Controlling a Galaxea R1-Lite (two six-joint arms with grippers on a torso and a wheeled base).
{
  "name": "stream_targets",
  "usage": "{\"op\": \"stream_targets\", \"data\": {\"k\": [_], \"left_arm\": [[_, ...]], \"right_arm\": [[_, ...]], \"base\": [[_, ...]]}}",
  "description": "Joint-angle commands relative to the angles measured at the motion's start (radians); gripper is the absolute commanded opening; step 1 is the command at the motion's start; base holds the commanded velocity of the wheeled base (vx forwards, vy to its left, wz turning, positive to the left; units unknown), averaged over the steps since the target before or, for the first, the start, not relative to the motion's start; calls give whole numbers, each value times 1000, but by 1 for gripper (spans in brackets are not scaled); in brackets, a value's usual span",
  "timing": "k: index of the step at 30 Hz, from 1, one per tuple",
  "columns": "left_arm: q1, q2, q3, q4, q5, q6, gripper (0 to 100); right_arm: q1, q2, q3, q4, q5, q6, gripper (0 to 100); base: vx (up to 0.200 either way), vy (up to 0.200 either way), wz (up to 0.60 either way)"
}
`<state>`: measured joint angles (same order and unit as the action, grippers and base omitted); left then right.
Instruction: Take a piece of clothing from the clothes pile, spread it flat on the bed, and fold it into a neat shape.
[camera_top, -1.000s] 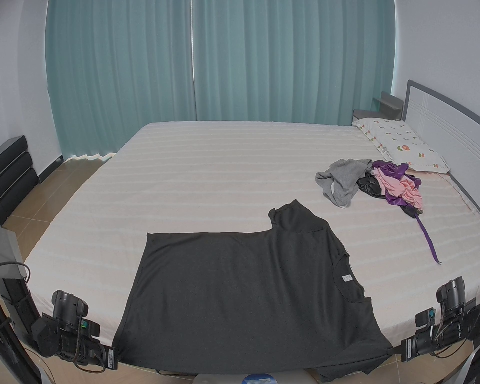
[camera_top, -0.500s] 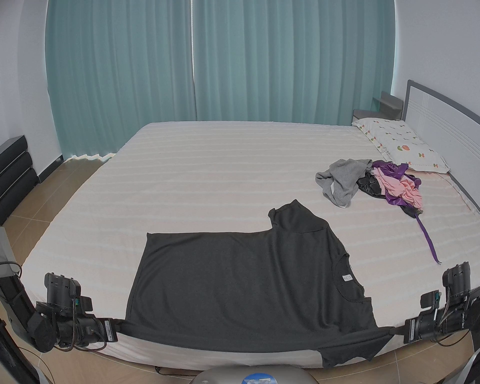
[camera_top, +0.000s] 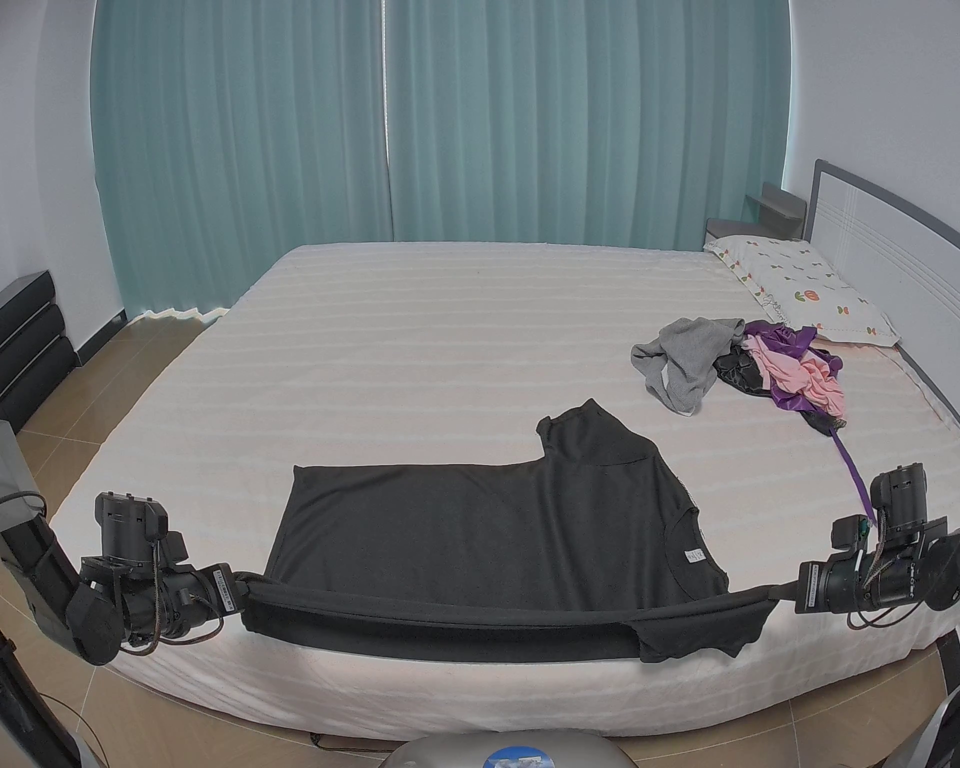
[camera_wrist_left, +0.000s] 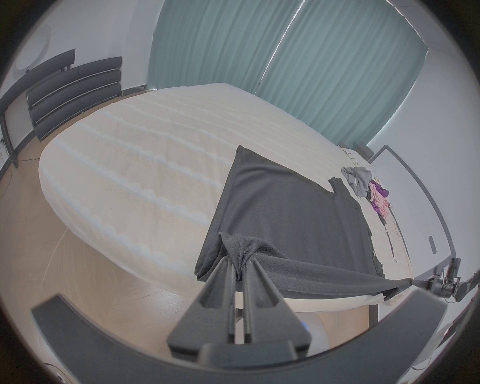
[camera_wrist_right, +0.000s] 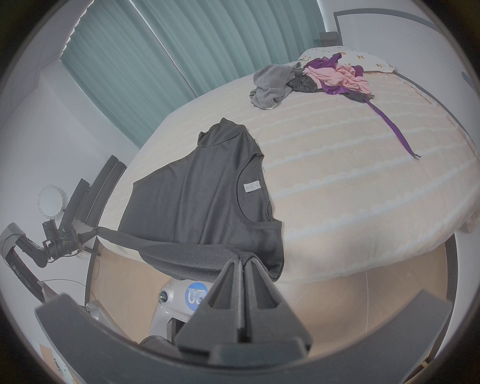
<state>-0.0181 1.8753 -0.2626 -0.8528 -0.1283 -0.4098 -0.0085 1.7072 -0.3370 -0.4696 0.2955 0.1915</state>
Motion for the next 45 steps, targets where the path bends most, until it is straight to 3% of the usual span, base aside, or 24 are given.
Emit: {"op": "stream_targets", "data": {"k": [1,25,30,35,44,45], "left_arm": [[-11,42,-18,-3,-1,-1,0],[-11,298,-205,-5,33,-7,0],[-11,327,-254,-3,33,-55,0],[-17,311,-261,1,33,-84,0],[-19,180,-175,4,32,-83,0],[-17,133,-112,-5,32,-75,0]], "right_arm": [[1,57,-31,-1,1,2,0],[56,307,-286,2,-13,3,0],[55,338,-330,3,-13,29,0],[44,279,-332,3,-12,105,0],[44,127,-212,6,-9,95,0],[45,49,-148,8,-7,92,0]], "base": [[0,0,0],[0,0,0],[0,0,0],[0,0,0],[0,0,0],[0,0,0]]}}
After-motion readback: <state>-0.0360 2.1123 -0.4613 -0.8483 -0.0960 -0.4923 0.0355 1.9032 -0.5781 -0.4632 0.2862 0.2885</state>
